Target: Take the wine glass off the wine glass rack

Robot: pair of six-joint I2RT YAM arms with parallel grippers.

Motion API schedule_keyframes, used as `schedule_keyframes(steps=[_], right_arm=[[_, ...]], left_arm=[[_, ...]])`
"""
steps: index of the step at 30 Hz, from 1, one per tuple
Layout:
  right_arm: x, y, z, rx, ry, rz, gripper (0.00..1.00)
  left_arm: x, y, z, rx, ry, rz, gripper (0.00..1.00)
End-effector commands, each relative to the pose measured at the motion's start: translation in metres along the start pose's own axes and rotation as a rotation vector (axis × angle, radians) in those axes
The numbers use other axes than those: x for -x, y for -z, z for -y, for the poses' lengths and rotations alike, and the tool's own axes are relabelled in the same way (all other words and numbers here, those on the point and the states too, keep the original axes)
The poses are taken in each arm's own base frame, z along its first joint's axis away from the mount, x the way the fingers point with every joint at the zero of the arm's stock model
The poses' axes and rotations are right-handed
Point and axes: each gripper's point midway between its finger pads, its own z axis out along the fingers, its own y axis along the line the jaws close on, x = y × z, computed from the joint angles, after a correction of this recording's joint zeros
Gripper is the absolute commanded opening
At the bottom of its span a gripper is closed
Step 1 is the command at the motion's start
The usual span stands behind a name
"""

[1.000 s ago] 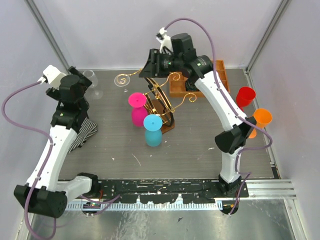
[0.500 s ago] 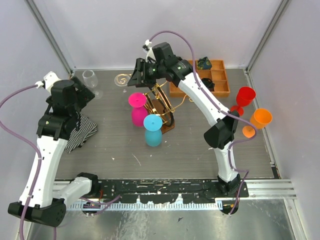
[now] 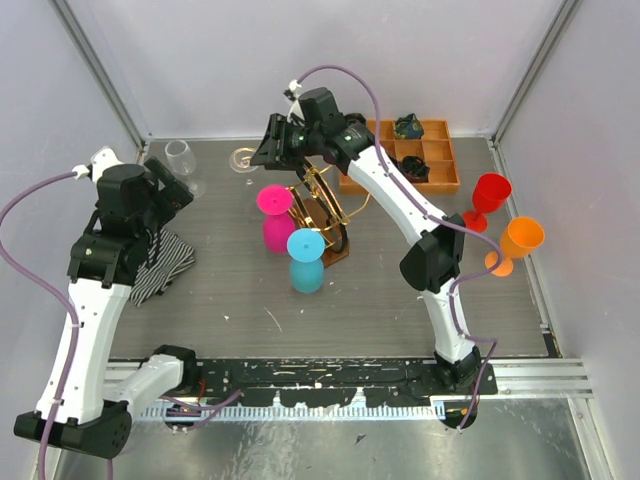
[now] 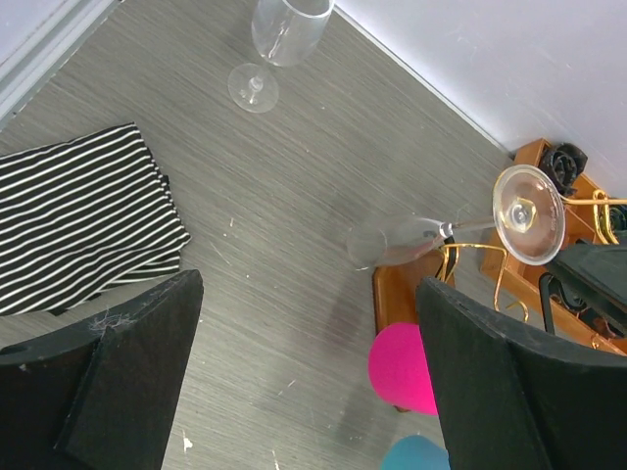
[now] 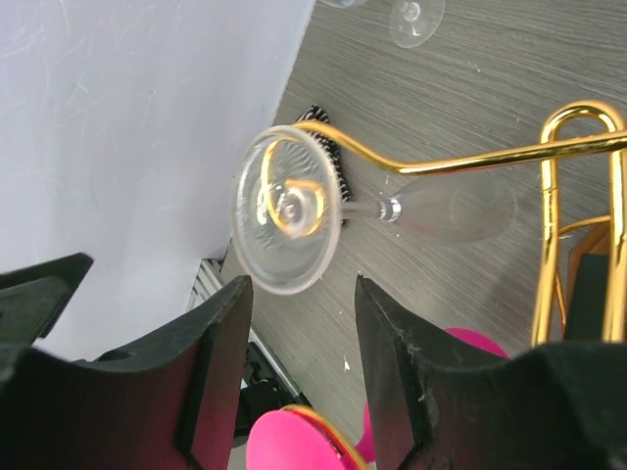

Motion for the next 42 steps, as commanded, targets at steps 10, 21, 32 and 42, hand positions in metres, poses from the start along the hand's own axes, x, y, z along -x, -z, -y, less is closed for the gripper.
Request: schedule_keyframes(steps=[10, 21, 32, 42], right_arm=[[0.028, -0.011, -0.017, 0.082, -0.007, 0.100, 0.23], [0.039, 0.004, -0.035, 0.167, -0.036, 0.121, 0.01], [0.044, 0.010, -0.067, 0.362, -0.098, 0.076, 0.01], [0.070, 0.001, -0.054, 0.357, -0.077, 0.184, 0.01]], left_arm=[[0.011, 0.021, 0.007, -0.073, 0.007, 0.021, 0.96], [0.002, 0.016, 0.007, -0.075, -0.005, -0.005, 0.95], [0.002, 0.021, 0.004, -0.077, -0.010, 0.006, 0.95], [0.009, 0.026, 0.003, -0.080, -0.024, 0.028, 0.96]])
